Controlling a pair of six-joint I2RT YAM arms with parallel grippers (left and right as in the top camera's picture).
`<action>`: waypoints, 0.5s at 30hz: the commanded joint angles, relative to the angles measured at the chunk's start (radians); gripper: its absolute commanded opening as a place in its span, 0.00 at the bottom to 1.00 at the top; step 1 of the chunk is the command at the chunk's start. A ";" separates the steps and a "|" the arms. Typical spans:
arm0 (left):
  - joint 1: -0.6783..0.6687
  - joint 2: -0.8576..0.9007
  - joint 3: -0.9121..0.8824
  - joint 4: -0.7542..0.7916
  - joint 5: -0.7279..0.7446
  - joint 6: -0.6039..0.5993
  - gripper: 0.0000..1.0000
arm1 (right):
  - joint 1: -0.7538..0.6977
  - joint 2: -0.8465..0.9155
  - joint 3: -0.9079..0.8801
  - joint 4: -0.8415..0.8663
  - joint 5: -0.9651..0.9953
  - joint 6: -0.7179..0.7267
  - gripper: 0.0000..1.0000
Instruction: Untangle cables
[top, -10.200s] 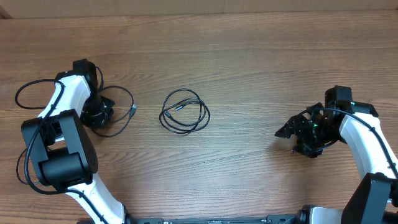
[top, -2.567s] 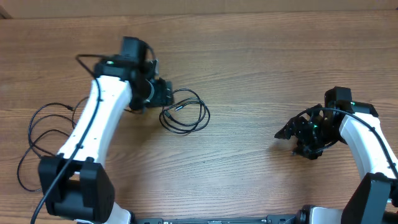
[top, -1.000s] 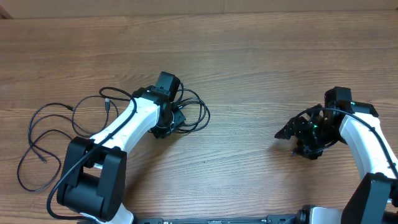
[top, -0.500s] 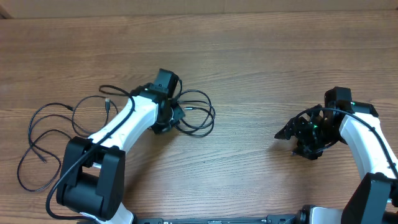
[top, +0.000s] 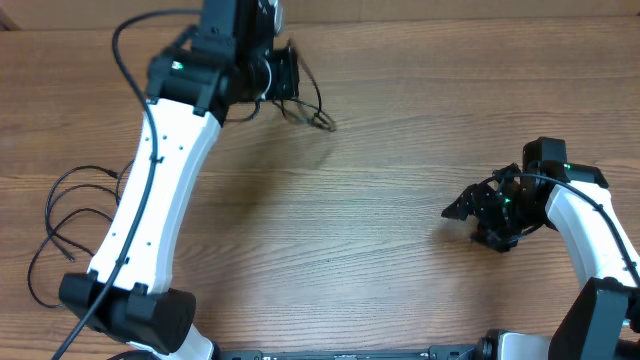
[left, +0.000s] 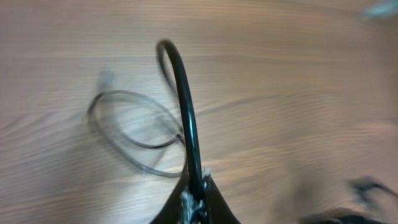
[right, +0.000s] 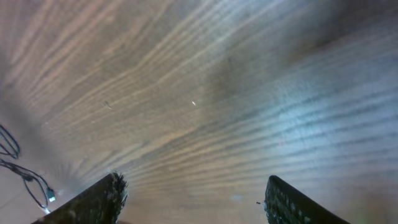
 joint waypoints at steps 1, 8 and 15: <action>-0.003 -0.019 0.109 -0.005 0.326 0.075 0.04 | 0.024 -0.014 0.020 0.037 -0.068 -0.005 0.73; -0.016 -0.013 0.116 -0.097 0.346 0.079 0.04 | 0.097 -0.014 0.020 0.182 -0.343 -0.106 0.78; -0.056 -0.011 0.111 -0.140 0.326 0.078 0.04 | 0.175 -0.014 0.020 0.288 -0.446 -0.105 0.78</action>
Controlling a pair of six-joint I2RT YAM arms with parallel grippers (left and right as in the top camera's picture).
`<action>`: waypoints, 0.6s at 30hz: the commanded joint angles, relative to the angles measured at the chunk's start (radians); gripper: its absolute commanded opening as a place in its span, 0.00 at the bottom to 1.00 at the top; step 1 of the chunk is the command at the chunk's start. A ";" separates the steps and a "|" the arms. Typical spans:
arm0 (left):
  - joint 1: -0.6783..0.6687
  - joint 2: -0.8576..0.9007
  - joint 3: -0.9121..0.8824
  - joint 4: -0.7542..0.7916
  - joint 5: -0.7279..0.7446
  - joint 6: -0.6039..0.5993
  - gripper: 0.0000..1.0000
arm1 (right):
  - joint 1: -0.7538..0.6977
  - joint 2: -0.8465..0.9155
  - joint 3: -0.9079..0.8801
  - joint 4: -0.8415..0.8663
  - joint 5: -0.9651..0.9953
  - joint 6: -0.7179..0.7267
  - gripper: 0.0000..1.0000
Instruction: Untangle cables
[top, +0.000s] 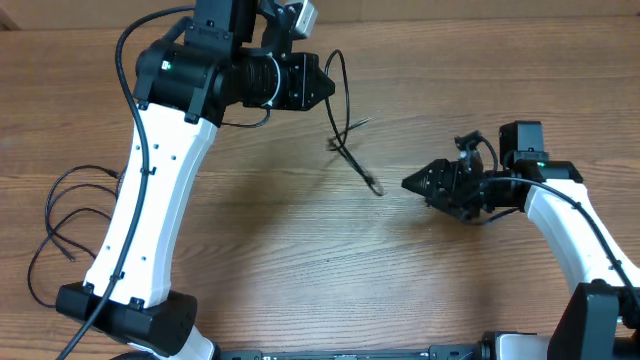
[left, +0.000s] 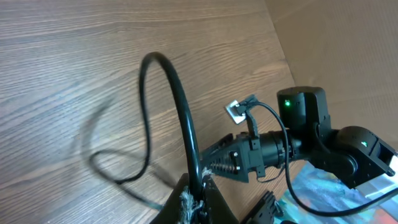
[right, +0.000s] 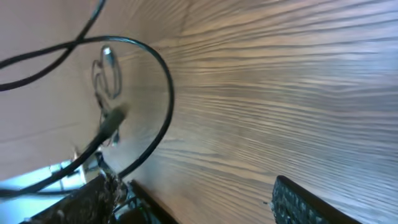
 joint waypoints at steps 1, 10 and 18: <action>-0.031 -0.007 0.008 0.006 0.021 0.022 0.04 | 0.042 -0.014 0.019 0.018 -0.071 -0.018 0.78; -0.055 -0.007 0.008 -0.001 0.030 -0.066 0.04 | 0.094 -0.014 0.019 0.036 -0.070 -0.019 0.78; -0.055 -0.007 0.008 -0.077 0.031 -0.167 0.04 | 0.097 -0.014 0.019 0.195 -0.066 0.101 0.77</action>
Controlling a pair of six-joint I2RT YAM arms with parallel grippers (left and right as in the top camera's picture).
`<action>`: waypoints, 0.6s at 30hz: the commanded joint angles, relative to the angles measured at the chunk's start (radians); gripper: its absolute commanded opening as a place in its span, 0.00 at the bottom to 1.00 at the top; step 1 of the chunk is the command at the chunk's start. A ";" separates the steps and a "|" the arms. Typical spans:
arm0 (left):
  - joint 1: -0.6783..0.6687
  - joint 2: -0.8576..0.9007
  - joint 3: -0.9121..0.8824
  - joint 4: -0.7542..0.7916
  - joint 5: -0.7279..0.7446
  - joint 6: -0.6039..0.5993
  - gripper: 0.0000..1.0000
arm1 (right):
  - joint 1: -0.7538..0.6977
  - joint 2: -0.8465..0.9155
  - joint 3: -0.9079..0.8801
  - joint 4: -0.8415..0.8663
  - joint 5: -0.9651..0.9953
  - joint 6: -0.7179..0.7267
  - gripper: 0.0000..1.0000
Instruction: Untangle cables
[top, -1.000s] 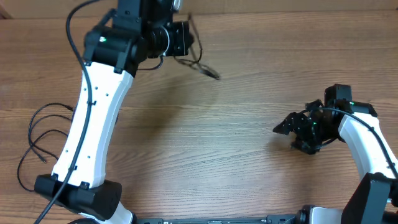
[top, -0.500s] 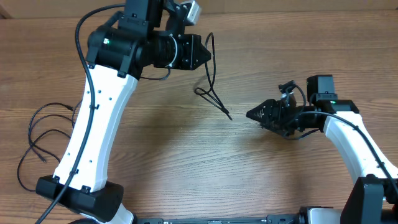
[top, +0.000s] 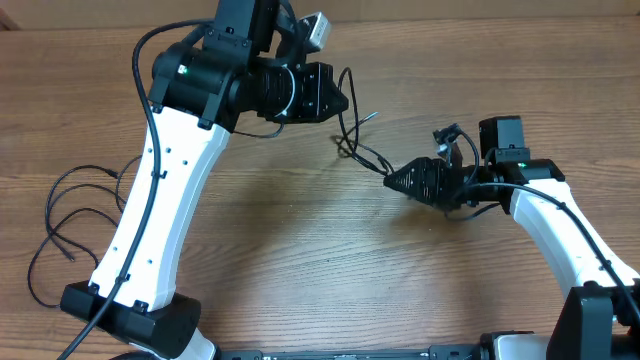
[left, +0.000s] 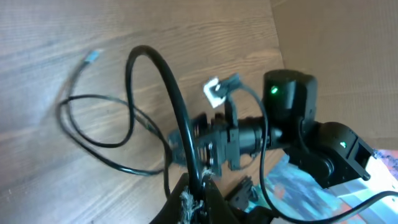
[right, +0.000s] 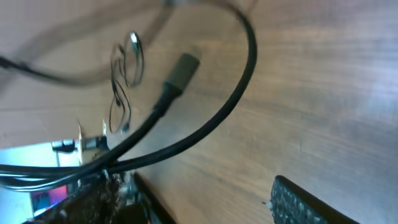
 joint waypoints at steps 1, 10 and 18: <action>-0.007 -0.007 0.008 -0.027 0.023 -0.061 0.04 | 0.005 -0.014 0.019 0.095 -0.011 0.128 0.76; -0.007 -0.007 0.008 0.010 0.052 -0.065 0.04 | 0.059 -0.014 0.019 0.257 -0.061 0.429 0.74; -0.005 -0.007 0.008 0.184 0.105 -0.065 0.04 | 0.241 -0.014 0.019 0.062 -0.056 0.324 0.77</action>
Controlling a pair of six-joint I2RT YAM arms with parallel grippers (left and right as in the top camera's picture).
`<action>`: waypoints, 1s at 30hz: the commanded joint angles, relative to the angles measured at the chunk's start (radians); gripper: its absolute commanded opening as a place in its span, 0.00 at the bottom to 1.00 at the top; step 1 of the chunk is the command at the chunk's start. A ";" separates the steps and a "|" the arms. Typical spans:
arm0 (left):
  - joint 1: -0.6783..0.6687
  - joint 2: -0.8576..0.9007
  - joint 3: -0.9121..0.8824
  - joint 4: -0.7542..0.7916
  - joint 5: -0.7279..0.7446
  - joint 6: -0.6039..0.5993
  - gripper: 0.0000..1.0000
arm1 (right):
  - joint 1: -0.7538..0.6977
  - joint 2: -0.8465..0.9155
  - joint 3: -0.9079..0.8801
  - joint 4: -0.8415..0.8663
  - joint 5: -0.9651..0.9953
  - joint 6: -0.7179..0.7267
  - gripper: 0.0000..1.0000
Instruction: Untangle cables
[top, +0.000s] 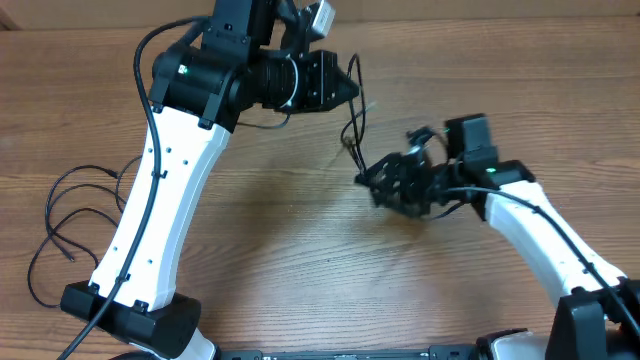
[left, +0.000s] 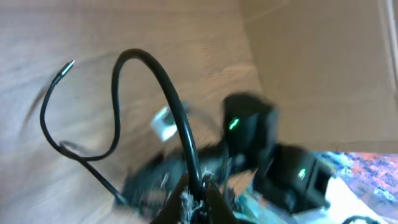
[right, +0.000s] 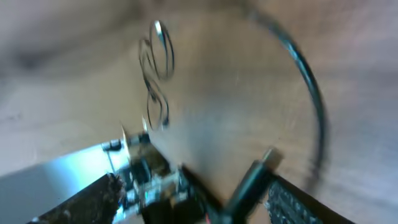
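My left gripper (top: 347, 86) is raised over the far middle of the table, shut on a thin black cable (top: 352, 128) that hangs from it in a loop. In the left wrist view the cable (left: 163, 84) arches up from the pinched fingers (left: 186, 202) and curls round to a free tip (left: 67, 65). My right gripper (top: 368, 183) is at the cable's lower end. Its jaws (right: 193, 186) stand open, with the cable's plug (right: 254, 175) lying between them, close to the right finger (right: 298, 199). The frame is blurred.
A second bundle of black cable (top: 62, 215) lies in loose loops at the table's left edge, beside the left arm's base. The wooden table (top: 300, 280) is bare in the front middle. A cardboard wall stands behind the far edge.
My right gripper has moved left, up to the hanging cable, so its plug now lies between the open jaws. My left gripper holds the cable in about the same raised place.
My left gripper held the cable low at the far middle while the right gripper was far off at the right. Then the left held it higher and further right, the cable dangling. The right gripper stood nearer at each moment and is now at the plug.
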 joint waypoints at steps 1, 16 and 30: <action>-0.005 -0.007 0.008 0.081 0.034 -0.009 0.04 | 0.095 -0.014 0.018 -0.075 -0.009 -0.092 0.79; 0.207 -0.008 0.010 0.301 0.118 -0.107 0.04 | 0.213 -0.014 0.018 -0.401 0.643 -0.132 0.84; 0.290 -0.007 0.010 0.096 0.174 0.106 0.04 | 0.213 -0.014 0.018 -0.350 0.758 -0.119 0.85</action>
